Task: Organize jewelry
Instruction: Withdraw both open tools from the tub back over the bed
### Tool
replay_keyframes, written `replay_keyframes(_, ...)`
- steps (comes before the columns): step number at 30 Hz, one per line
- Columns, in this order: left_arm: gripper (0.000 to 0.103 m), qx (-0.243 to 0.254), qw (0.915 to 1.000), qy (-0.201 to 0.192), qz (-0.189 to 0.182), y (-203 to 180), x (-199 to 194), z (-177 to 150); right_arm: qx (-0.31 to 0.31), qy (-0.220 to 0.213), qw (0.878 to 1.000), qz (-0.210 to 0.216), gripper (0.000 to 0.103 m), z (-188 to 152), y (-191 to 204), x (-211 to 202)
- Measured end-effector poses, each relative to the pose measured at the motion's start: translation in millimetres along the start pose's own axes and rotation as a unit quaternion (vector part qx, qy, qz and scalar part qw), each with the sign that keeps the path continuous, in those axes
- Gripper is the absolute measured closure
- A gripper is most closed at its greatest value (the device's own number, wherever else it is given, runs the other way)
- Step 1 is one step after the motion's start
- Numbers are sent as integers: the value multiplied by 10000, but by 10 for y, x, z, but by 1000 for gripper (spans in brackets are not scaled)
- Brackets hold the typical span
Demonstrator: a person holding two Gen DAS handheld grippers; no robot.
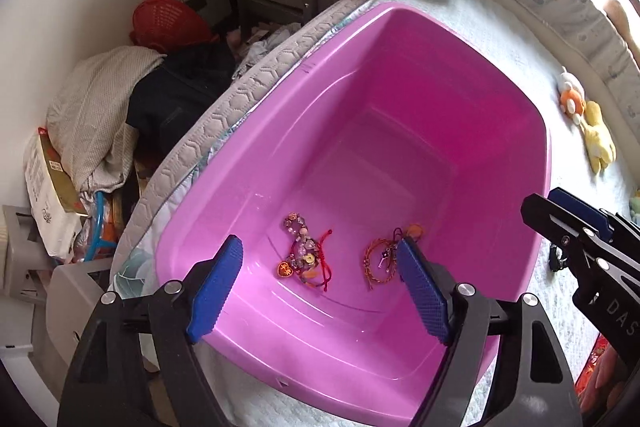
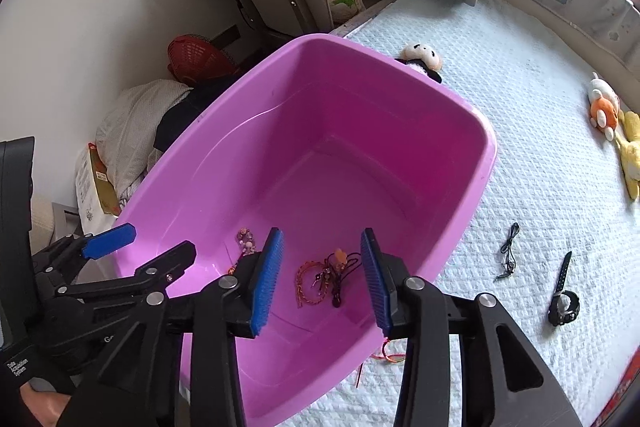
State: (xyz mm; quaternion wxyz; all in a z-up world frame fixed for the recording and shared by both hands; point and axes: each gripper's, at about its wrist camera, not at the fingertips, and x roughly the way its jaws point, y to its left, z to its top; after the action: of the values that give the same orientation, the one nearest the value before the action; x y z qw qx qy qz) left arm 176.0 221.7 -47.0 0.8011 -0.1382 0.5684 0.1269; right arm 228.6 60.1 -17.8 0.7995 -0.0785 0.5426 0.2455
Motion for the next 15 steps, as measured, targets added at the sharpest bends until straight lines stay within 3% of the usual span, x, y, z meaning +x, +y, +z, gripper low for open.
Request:
replay_keyframes(12,25,136,9999,78,39,-40,-95,-64,278,-2,9996,78,62,-165,-90,-161)
replay_keyframes(15,20,122,9999,102,27,-59,-121,-91,396,-31,9992,106,62,-232,-132,-227)
